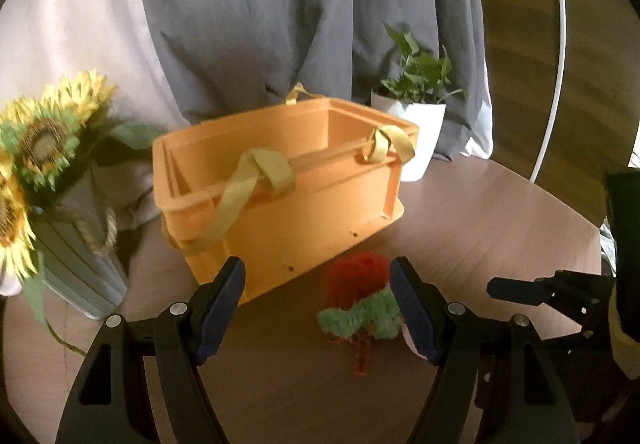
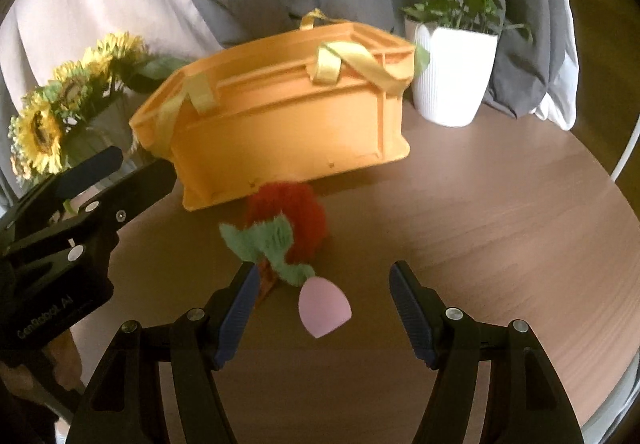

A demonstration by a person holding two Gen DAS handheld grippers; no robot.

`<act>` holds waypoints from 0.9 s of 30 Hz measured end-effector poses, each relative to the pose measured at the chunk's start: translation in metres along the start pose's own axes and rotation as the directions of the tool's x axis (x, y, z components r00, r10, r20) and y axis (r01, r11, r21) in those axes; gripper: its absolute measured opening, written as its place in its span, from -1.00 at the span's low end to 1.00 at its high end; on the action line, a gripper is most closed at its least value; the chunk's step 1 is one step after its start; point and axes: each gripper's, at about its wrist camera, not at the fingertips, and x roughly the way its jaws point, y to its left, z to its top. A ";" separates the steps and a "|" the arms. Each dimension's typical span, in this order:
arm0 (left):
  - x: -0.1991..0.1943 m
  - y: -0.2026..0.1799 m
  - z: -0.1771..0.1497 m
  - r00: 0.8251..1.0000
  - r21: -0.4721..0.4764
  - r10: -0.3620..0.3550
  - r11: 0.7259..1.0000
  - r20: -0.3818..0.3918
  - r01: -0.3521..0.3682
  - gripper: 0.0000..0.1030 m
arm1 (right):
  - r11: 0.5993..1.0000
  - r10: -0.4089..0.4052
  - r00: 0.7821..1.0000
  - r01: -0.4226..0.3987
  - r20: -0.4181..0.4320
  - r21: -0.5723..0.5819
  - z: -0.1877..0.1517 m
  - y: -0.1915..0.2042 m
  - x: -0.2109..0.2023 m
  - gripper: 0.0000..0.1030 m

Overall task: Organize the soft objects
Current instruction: 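Withdraw both tools and lower them toward the fluffy toy and pink sponge, then grasp the red-green fluffy toy with the left gripper while the right grasps the pink egg sponge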

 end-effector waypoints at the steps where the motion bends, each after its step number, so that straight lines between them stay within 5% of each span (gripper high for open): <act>1: 0.002 0.000 -0.002 1.000 -0.005 -0.006 1.000 -0.006 0.006 0.43 | 1.000 0.001 1.000 -0.001 -0.001 -0.001 -0.002 0.000 0.002 0.32; 18: 0.064 -0.017 -0.017 0.983 0.031 -0.124 0.991 -0.135 0.129 0.44 | 0.998 -0.040 0.999 0.040 0.000 -0.047 -0.033 0.004 0.032 0.30; 27: 0.089 -0.023 -0.021 0.968 0.029 -0.154 0.986 -0.196 0.163 0.46 | 1.000 -0.012 1.000 0.012 -0.001 -0.025 -0.033 0.000 0.044 0.11</act>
